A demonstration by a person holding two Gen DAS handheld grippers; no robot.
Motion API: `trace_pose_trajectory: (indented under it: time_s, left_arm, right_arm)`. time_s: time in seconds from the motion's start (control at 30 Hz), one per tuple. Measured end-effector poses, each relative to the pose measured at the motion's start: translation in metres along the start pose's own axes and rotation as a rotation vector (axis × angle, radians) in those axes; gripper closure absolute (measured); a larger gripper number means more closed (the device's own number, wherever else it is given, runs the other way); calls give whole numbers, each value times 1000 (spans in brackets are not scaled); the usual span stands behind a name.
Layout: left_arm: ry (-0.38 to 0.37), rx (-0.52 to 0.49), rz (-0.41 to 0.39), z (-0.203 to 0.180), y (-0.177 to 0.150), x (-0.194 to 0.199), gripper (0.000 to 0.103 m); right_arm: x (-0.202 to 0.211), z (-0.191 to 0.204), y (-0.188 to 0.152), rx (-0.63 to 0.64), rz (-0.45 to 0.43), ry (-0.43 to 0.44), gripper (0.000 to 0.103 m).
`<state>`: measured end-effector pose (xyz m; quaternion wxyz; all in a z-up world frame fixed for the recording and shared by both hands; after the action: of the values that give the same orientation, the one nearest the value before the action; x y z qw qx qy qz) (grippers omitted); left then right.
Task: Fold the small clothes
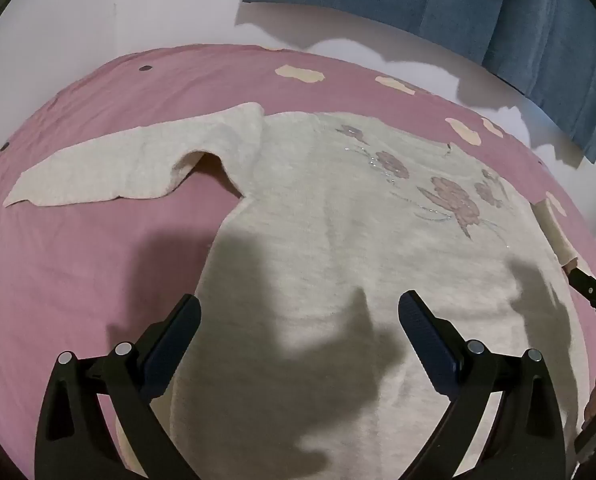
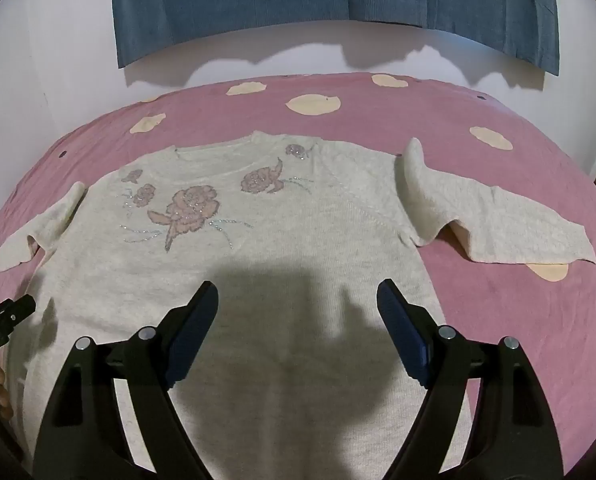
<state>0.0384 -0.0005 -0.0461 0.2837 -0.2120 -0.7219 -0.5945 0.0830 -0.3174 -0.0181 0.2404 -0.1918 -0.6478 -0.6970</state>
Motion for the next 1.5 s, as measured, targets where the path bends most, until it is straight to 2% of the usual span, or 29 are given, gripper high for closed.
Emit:
trace_pose_trajectory:
  time_s: [1.5]
  left_arm:
    - [-19, -2, -2, -8, 1, 6, 5]
  right_arm:
    - [1, 5, 0, -22, 7, 15, 22]
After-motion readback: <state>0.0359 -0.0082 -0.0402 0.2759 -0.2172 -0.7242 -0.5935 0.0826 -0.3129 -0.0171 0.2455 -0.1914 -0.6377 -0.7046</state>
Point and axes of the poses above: each gripper's, at about its wrist camera, not at the fingertips, and x roughly against the way its jaws point, z to its left, y to its top, the point moved 6 cm from there along -x, roughly the way its jaws point, and after that the axes turned 9 degrees about -z, right-handed, at the moved point
